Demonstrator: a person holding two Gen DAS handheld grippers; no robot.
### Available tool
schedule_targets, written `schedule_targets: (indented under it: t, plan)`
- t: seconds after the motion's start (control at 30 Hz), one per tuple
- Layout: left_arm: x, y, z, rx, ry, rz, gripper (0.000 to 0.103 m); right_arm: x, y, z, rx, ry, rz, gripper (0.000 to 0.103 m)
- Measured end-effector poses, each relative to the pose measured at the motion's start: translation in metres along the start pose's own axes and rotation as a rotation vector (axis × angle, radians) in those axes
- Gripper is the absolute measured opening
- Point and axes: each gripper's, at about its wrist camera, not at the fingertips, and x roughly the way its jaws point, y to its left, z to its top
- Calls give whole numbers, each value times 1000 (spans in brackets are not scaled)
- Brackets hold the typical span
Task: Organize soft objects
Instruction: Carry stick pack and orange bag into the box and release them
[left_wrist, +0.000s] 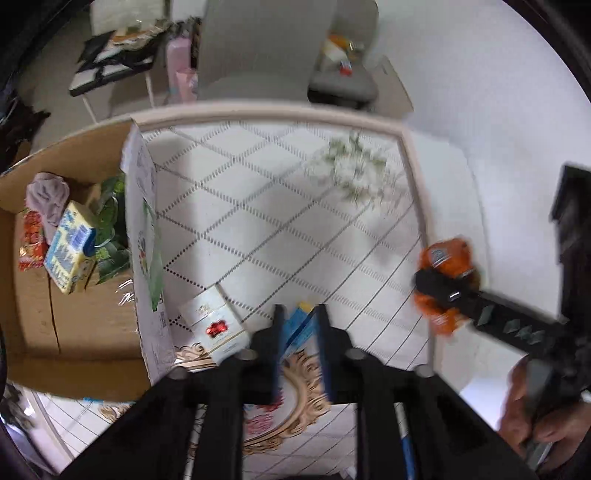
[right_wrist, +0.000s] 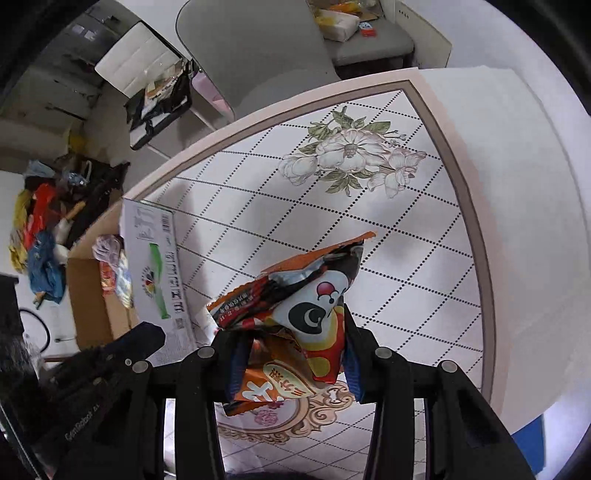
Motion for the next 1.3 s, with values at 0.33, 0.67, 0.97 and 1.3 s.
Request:
schedule_targets:
  t: [0.33,0.67,0.97,1.3]
  plan:
    - [145,-30,-48,281,369,222,26,46,-50,-31,70,59,-44,45]
    - [176,-49,-63,344,365,347,16,62,-76,-54,113,82,-51,45]
    - [95,-32,-56,162,215,121,12,37,-62,-53,95,44,5,45]
    - [-69,27,-52,11,-85,-37,12,-19,30,-51,-31,-13,142,45]
